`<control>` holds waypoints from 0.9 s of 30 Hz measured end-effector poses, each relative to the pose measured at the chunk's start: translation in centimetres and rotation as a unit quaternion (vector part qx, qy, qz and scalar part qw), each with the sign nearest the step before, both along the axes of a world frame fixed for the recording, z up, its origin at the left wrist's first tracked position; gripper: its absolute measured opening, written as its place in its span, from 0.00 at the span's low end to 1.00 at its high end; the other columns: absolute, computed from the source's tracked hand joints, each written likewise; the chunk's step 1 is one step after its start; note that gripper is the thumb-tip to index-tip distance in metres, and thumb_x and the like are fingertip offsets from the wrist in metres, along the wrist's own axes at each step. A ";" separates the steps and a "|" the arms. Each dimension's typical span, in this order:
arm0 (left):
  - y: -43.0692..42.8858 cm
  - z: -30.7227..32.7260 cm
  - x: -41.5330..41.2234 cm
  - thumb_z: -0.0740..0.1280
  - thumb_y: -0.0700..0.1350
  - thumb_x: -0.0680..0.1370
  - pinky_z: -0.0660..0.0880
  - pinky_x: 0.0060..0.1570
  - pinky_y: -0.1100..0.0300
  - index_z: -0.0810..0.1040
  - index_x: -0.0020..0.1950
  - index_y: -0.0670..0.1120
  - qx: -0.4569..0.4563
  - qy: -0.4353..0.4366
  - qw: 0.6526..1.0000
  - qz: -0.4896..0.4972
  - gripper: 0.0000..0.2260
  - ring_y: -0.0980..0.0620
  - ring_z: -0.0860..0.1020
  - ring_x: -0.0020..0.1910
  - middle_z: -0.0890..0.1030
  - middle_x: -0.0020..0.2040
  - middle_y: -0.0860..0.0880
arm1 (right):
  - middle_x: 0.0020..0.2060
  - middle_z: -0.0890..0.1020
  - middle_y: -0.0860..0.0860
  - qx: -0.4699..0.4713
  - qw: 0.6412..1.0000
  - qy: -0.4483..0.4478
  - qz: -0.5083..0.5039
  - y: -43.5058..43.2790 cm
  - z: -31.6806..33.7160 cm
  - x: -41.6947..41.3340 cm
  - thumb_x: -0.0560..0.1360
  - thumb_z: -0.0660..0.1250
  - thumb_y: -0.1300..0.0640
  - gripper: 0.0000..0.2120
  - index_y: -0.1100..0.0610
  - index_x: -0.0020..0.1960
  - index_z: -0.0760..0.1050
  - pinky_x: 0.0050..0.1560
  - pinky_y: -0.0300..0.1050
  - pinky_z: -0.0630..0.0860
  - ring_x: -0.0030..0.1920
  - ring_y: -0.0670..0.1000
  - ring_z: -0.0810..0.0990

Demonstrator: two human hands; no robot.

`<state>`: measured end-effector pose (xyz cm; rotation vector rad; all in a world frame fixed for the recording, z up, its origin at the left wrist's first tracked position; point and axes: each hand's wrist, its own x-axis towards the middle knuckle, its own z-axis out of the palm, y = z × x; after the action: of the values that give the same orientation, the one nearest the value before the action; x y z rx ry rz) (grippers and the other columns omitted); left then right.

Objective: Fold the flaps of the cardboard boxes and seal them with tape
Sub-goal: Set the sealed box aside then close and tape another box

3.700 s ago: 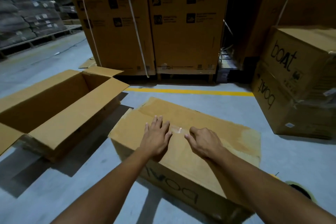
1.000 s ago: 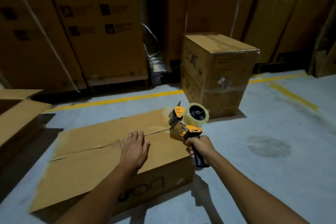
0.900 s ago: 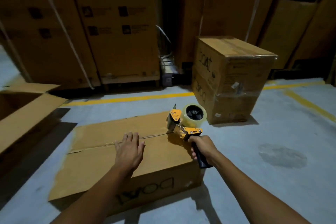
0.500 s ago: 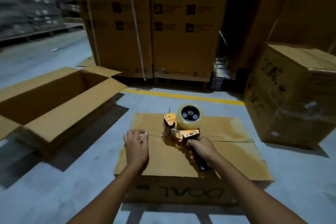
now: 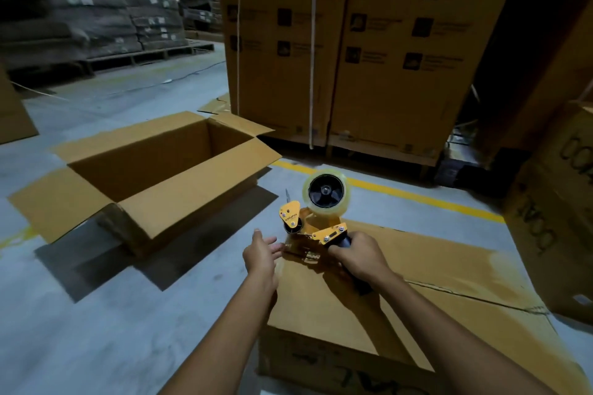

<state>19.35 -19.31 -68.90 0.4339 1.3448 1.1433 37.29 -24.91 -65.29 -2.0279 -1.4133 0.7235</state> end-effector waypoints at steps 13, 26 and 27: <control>1.1 -1.6 -3.9 0.64 0.32 0.79 0.76 0.45 0.57 0.74 0.66 0.38 -0.053 -0.182 0.975 -0.113 0.15 0.48 0.76 0.42 0.78 0.49 0.38 | 0.42 0.82 0.50 0.018 0.986 -0.154 0.065 2.4 -0.2 -1.7 0.75 0.70 0.49 0.08 0.52 0.48 0.76 0.41 0.48 0.77 0.42 0.50 0.80; 3.6 -1.9 -4.6 0.52 0.23 0.78 0.72 0.36 0.63 0.73 0.57 0.39 -0.062 -0.076 0.985 -0.145 0.18 0.49 0.77 0.41 0.78 0.46 0.38 | 0.44 0.81 0.48 0.043 0.979 -0.177 0.094 2.4 -1.6 -0.4 0.76 0.69 0.48 0.08 0.49 0.53 0.75 0.44 0.49 0.79 0.43 0.50 0.79; 3.5 -2.2 -4.5 0.51 0.22 0.77 0.73 0.34 0.63 0.73 0.56 0.39 -0.069 -0.074 0.984 -0.147 0.18 0.49 0.77 0.41 0.78 0.46 0.38 | 0.45 0.81 0.48 0.041 0.978 -0.177 0.100 2.4 -1.8 -0.2 0.77 0.68 0.48 0.10 0.50 0.55 0.76 0.46 0.50 0.80 0.44 0.50 0.79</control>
<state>14.81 -15.83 -71.10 0.4217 1.1760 0.8181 37.08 -22.46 -67.08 -2.0398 -1.8385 0.3847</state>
